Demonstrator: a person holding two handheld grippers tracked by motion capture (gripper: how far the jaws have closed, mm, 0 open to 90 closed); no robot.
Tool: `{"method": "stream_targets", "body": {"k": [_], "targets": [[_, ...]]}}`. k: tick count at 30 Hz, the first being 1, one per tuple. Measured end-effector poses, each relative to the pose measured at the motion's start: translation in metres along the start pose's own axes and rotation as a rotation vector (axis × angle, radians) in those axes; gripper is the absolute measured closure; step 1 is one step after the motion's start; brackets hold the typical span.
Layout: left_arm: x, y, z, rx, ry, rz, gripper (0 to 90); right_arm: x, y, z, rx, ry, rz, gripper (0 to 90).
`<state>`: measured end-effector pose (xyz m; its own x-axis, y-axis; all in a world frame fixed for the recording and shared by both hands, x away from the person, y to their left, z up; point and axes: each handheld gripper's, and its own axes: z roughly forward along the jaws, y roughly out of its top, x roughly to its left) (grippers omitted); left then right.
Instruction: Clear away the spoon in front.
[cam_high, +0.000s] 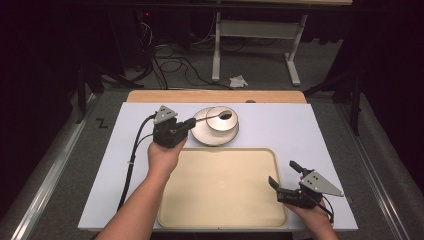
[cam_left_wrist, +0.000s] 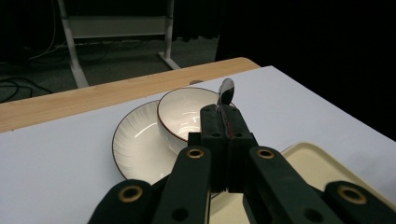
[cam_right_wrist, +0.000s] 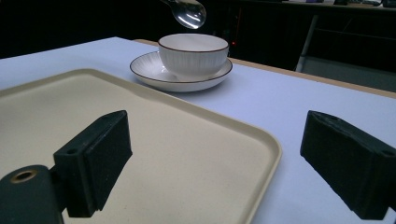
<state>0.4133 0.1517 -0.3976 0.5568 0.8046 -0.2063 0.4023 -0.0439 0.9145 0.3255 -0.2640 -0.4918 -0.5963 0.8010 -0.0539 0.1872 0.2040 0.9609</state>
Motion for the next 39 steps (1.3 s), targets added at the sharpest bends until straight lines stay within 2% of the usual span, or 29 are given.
{"method": "stream_targets", "body": {"k": [10, 13, 18, 19, 20, 22, 24, 26, 30, 34, 36, 37, 38, 39], "targets": [[0.002, -0.009, -0.036, -0.035, -0.014, 0.004, 89.9, 0.002, 0.000, 0.001, 0.007, 0.000, 0.000, 9.3], [0.002, -0.016, -0.045, -0.037, -0.015, 0.011, 89.9, 0.002, 0.000, 0.001, 0.008, -0.002, 0.003, 9.3], [-0.004, -0.039, -0.059, -0.013, -0.056, 0.018, 89.9, 0.003, 0.000, 0.001, 0.010, -0.002, 0.004, 9.4], [-0.006, -0.048, -0.066, -0.022, -0.079, 0.000, 89.9, 0.003, 0.000, 0.001, 0.009, -0.002, 0.009, 9.5], [-0.006, -0.048, -0.066, -0.022, -0.079, 0.000, 89.8, 0.003, 0.000, 0.001, 0.009, -0.002, 0.009, 9.5], [-0.008, -0.062, -0.074, -0.027, -0.103, -0.018, 89.8, 0.003, -0.001, 0.001, 0.007, -0.001, 0.003, 9.4], [-0.008, -0.074, -0.079, -0.025, -0.109, -0.031, 89.9, 0.003, -0.001, 0.001, 0.013, 0.001, 0.002, 9.5], [-0.006, -0.089, -0.083, -0.027, -0.125, -0.066, 89.8, 0.003, -0.001, 0.002, 0.016, 0.000, -0.001, 9.5], [0.000, -0.111, -0.086, -0.023, -0.125, -0.105, 89.8, 0.003, -0.002, 0.003, 0.021, -0.002, 0.000, 9.5], [0.005, -0.121, -0.085, 0.002, -0.110, -0.133, 89.8, 0.003, -0.002, 0.003, 0.023, -0.004, 0.002, 9.5], [0.004, -0.124, -0.083, 0.006, -0.123, -0.144, 89.8, 0.004, -0.002, 0.003, 0.024, -0.003, 0.003, 9.5], [0.001, -0.126, -0.081, 0.021, -0.149, -0.151, 89.8, 0.003, -0.002, 0.003, 0.022, -0.005, 0.001, 9.5], [0.001, -0.126, -0.081, 0.021, -0.149, -0.151, 89.8, 0.003, -0.002, 0.003, 0.022, -0.005, 0.001, 9.5], [0.000, -0.126, -0.079, 0.039, -0.169, -0.153, 89.8, 0.003, -0.002, 0.002, 0.022, -0.004, 0.003, 9.5]]}}
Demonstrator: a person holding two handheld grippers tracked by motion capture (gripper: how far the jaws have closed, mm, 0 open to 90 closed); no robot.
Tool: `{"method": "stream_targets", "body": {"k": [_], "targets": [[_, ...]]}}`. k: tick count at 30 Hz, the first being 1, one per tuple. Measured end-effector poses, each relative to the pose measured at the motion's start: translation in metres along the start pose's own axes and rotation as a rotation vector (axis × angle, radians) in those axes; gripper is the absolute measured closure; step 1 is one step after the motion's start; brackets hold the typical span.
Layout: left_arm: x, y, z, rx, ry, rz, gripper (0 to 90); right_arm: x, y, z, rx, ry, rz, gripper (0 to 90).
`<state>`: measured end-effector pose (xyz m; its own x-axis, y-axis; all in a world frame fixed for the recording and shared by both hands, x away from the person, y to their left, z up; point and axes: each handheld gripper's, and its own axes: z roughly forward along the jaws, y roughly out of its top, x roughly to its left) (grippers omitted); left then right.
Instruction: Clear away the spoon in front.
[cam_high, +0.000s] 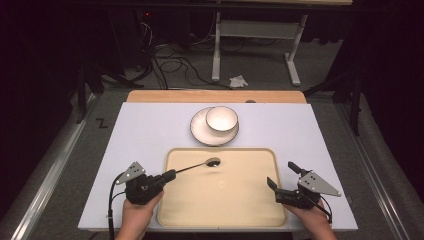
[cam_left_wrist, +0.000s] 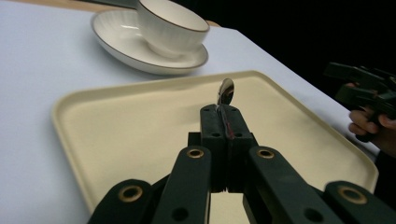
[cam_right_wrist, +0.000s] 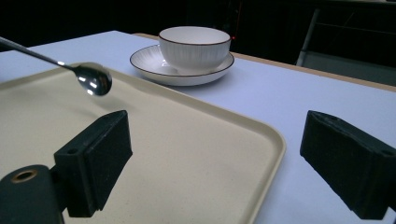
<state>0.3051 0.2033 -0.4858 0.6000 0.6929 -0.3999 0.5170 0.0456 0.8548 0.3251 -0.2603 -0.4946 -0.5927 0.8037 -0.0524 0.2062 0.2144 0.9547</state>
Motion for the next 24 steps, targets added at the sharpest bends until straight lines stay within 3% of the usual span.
{"method": "stream_targets", "body": {"k": [5, 7, 17, 19, 24], "targets": [[0.003, -0.009, 0.001, 0.036, -0.073, -0.092, 89.7, -0.001, -0.001, -0.001, 0.002, 0.000, 0.008, 9.6], [0.006, -0.012, -0.002, 0.040, -0.083, -0.118, 89.7, -0.001, -0.001, -0.001, 0.000, 0.001, 0.005, 9.6], [0.021, -0.023, -0.003, 0.067, -0.088, -0.215, 89.5, -0.001, 0.000, 0.001, 0.003, 0.008, -0.004, 9.8], [0.025, -0.025, -0.002, 0.066, -0.093, -0.250, 89.5, -0.001, 0.000, 0.001, 0.006, 0.007, -0.001, 9.8], [0.032, -0.028, -0.001, 0.099, -0.051, -0.272, 85.9, -0.002, 0.000, 0.000, 0.002, 0.003, 0.005, 9.8]]}}
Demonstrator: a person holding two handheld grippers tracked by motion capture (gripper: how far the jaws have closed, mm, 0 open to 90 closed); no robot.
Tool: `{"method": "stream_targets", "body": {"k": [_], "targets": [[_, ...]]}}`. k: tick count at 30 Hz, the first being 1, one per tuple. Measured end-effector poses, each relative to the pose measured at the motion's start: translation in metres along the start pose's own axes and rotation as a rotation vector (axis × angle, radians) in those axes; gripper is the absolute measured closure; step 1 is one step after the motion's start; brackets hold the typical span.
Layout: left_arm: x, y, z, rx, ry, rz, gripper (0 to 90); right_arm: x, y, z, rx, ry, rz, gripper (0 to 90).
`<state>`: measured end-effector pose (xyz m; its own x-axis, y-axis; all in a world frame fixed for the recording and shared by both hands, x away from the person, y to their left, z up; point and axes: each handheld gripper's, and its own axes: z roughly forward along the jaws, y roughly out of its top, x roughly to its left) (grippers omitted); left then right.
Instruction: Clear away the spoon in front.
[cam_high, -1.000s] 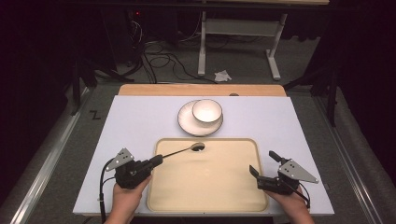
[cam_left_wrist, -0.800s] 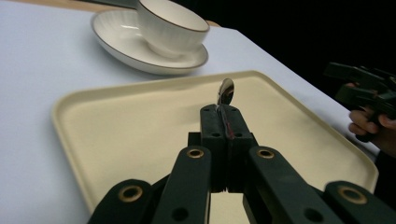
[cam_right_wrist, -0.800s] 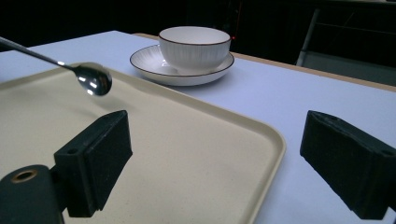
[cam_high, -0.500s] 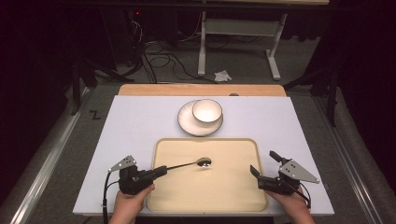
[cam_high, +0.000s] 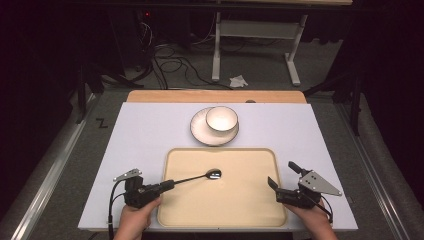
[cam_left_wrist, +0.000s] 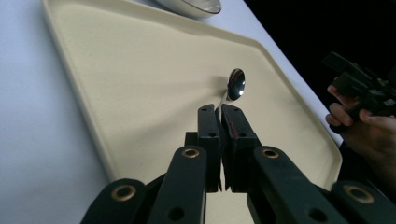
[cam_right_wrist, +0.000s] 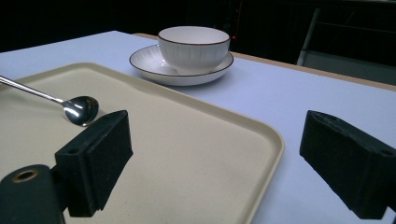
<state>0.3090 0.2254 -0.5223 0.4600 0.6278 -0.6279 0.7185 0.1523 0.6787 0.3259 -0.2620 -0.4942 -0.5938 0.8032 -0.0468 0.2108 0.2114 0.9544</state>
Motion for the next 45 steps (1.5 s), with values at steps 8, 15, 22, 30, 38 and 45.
{"method": "stream_targets", "body": {"k": [8, 15, 22, 30, 38, 45], "targets": [[-0.007, 0.002, -0.002, -0.009, 0.075, 0.054, 71.3, 0.001, 0.000, 0.000, -0.001, 0.004, -0.007, 9.8], [-0.012, 0.003, -0.002, -0.015, 0.102, 0.100, 61.0, 0.001, 0.000, 0.000, 0.000, 0.005, -0.006, 9.8], [-0.020, 0.005, -0.001, 0.004, 0.146, 0.186, 55.2, 0.001, 0.000, 0.000, 0.001, 0.007, -0.006, 9.8], [-0.031, 0.004, 0.005, 0.048, 0.288, 0.361, 54.1, 0.002, 0.000, 0.001, 0.000, 0.008, -0.006, 9.8], [-0.035, 0.002, 0.013, 0.121, 0.379, 0.496, 83.8, 0.002, 0.001, 0.001, 0.000, 0.011, -0.006, 9.9], [-0.033, -0.002, 0.028, 0.239, 0.481, 0.541, 90.0, 0.003, 0.000, 0.002, 0.005, 0.016, -0.006, 9.9]]}}
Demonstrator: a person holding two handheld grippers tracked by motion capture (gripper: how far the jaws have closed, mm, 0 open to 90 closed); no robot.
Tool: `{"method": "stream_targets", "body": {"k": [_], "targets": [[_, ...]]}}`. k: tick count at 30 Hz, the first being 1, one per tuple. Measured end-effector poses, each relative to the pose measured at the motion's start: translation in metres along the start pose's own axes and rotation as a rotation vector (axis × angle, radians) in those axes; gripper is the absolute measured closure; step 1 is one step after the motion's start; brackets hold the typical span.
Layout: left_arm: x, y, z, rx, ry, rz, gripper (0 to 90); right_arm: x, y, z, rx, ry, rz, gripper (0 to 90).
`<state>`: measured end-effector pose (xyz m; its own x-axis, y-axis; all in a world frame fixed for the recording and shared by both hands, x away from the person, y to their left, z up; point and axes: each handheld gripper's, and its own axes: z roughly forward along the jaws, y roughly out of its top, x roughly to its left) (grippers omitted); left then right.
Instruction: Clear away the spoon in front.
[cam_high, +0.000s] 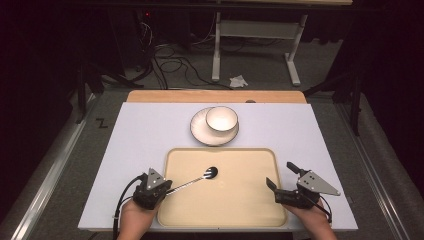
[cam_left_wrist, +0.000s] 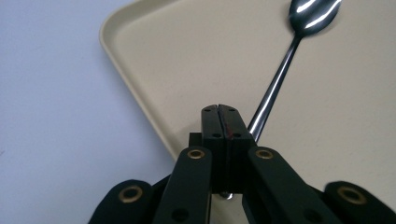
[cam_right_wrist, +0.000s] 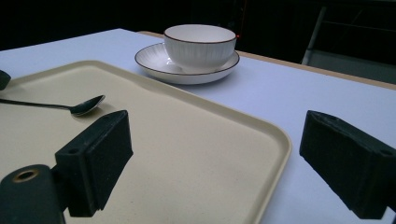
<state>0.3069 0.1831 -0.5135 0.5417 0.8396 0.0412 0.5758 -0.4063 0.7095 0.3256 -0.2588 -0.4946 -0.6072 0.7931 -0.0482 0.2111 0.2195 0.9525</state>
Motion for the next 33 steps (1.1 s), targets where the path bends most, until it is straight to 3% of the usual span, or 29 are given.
{"method": "stream_targets", "body": {"k": [5, 9, 12, 16, 19, 21, 23, 28, 31, 33], "targets": [[-0.008, 0.000, 0.001, 0.030, -0.004, 0.029, 90.0, 0.000, 0.000, 0.000, -0.003, 0.008, 0.003, 9.9], [-0.022, 0.000, -0.002, 0.041, -0.059, 0.060, 90.0, -0.001, 0.000, 0.000, -0.001, 0.006, 0.002, 9.9], [-0.040, 0.001, -0.003, 0.043, -0.091, 0.119, 90.0, -0.001, 0.000, 0.000, -0.004, 0.005, 0.004, 9.9], [-0.054, 0.004, -0.002, 0.041, -0.132, 0.146, 90.0, -0.001, 0.000, 0.000, -0.001, 0.003, 0.005, 9.9], [-0.049, 0.013, 0.001, -0.016, -0.108, 0.121, 90.0, 0.000, 0.000, 0.000, 0.002, 0.000, 0.005, 9.9], [-0.042, 0.025, 0.003, -0.045, -0.126, 0.078, 90.0, 0.000, 0.000, 0.000, 0.005, 0.000, 0.004, 9.9], [-0.043, 0.037, 0.009, -0.054, -0.149, 0.063, 90.0, -0.001, 0.000, 0.000, -0.002, 0.005, -0.010, 9.9], [-0.056, 0.063, 0.037, -0.007, -0.170, 0.092, 90.0, -0.001, 0.001, -0.001, -0.006, 0.002, -0.001, 9.9], [-0.058, 0.066, 0.050, 0.026, -0.181, 0.076, 90.0, -0.002, 0.000, -0.002, -0.007, 0.000, -0.003, 9.9], [-0.058, 0.064, 0.056, 0.051, -0.171, 0.089, 90.0, -0.003, 0.000, -0.003, -0.007, -0.001, 0.000, 9.9]]}}
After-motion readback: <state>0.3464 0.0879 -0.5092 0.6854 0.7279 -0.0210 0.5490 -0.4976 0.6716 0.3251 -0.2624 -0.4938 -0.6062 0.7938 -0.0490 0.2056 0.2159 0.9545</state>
